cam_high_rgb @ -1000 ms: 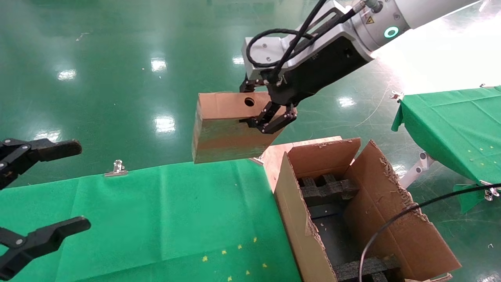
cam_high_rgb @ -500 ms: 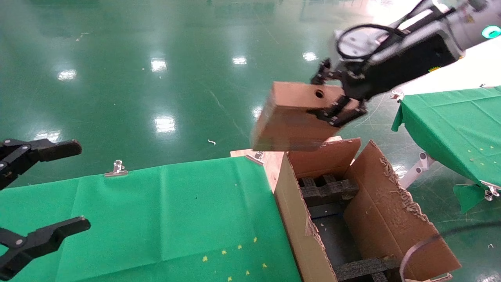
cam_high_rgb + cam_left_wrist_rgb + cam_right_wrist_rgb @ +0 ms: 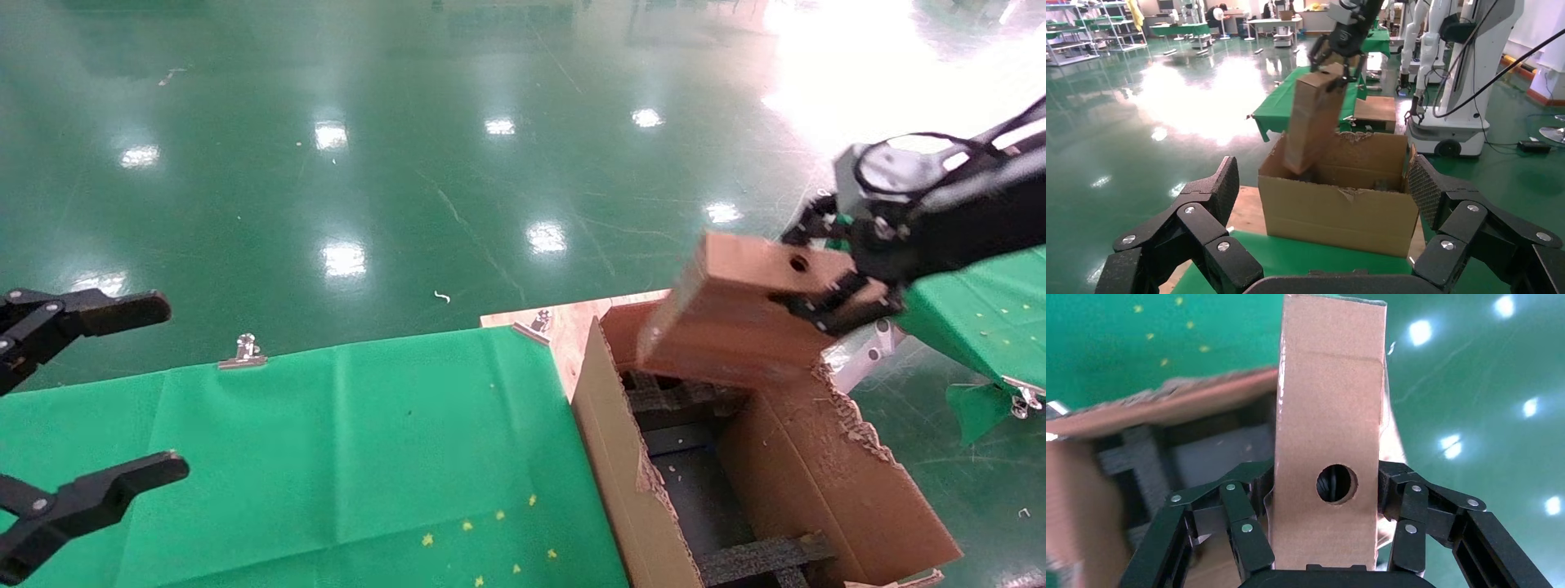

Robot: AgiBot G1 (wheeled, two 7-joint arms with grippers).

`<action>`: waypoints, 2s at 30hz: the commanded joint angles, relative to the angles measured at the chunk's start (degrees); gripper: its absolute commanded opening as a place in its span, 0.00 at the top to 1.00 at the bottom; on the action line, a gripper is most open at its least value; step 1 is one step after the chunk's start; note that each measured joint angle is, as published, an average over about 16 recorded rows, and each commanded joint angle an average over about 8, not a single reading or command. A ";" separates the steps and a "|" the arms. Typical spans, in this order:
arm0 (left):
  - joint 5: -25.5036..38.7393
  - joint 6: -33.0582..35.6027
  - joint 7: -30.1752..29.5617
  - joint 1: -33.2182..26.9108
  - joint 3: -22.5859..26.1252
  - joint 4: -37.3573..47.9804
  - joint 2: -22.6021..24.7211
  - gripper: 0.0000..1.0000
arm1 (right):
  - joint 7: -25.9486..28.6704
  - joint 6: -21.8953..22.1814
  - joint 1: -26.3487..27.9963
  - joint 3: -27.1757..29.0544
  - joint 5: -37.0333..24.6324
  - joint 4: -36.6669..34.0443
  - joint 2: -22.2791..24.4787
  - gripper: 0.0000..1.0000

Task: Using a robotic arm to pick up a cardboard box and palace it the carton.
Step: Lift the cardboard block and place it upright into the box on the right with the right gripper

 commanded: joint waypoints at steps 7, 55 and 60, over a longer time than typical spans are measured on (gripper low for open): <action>-0.01 0.00 0.00 0.01 0.00 0.01 0.00 0.00 | 3.40 0.27 1.91 -7.51 3.03 2.96 5.22 1.00; -0.02 -0.02 0.01 0.03 0.00 0.04 -0.02 0.00 | 76.26 26.70 -4.76 -16.79 -11.58 36.02 18.65 1.00; -0.02 -0.02 0.01 0.03 0.00 0.04 -0.01 0.00 | 75.69 26.99 -4.82 -16.83 -11.71 35.72 18.47 1.00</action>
